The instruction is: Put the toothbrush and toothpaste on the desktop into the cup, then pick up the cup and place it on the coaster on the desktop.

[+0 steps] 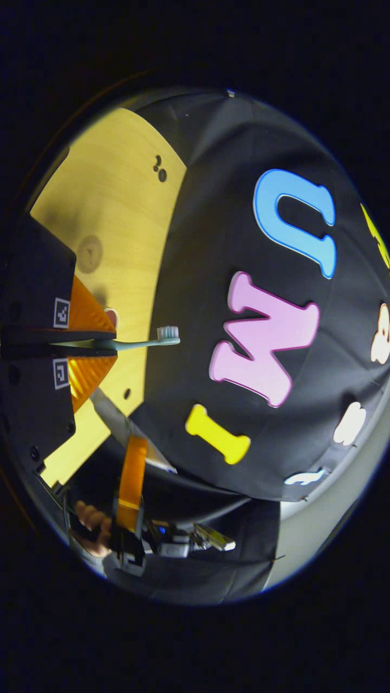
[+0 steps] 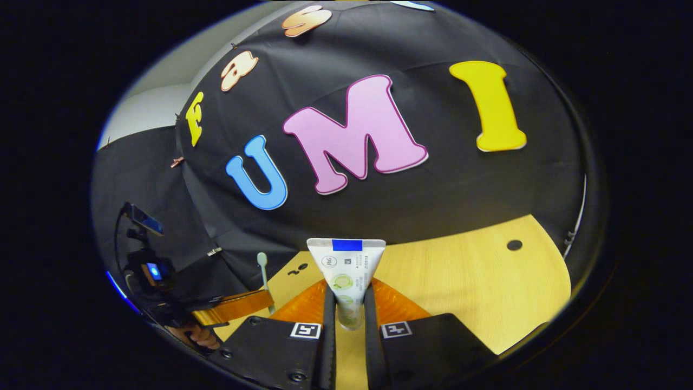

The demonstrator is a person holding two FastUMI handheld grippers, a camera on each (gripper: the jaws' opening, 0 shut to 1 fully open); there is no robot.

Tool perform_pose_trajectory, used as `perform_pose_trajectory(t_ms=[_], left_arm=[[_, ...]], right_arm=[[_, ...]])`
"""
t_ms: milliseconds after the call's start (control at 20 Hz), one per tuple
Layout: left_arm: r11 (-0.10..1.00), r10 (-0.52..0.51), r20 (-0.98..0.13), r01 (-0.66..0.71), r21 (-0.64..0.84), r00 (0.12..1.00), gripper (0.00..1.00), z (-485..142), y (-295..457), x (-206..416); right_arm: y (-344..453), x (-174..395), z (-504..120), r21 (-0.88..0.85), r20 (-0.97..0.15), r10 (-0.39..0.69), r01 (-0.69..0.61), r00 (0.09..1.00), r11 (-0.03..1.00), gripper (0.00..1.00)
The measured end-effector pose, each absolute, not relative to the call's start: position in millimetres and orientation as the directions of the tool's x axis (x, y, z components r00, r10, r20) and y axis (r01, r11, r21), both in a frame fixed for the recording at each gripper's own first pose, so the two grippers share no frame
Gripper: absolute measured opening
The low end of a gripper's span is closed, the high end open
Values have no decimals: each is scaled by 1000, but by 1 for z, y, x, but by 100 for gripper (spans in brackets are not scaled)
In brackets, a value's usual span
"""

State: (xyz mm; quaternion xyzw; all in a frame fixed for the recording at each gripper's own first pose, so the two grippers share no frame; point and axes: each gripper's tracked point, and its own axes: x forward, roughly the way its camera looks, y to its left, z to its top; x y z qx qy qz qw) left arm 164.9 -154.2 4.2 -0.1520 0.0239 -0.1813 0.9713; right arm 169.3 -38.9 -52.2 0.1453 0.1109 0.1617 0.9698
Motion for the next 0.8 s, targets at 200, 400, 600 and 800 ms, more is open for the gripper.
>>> perform_pose_trajectory(t_ms=[200, 400, 600, 800], left_arm=[[882, -309, 80, 317, -350, 948, 6, 21, -156, 180], [877, -268, 155, 308, -368, 951, 6, 33, -153, 201], [877, -217, 198, 280, -391, 956, 6, 32, -149, 232], [883, -176, 204, 246, -399, 963, 6, 23, -144, 252]], right_arm=[[-27, 240, -82, 316, -186, 367, -298, 912, 901, 25], [-15, 285, -140, 271, -283, 392, -319, 875, 908, 25], [-6, 306, -181, 239, -346, 411, -344, 844, 908, 26], [-3, 319, -215, 237, -401, 412, -341, 818, 909, 25]])
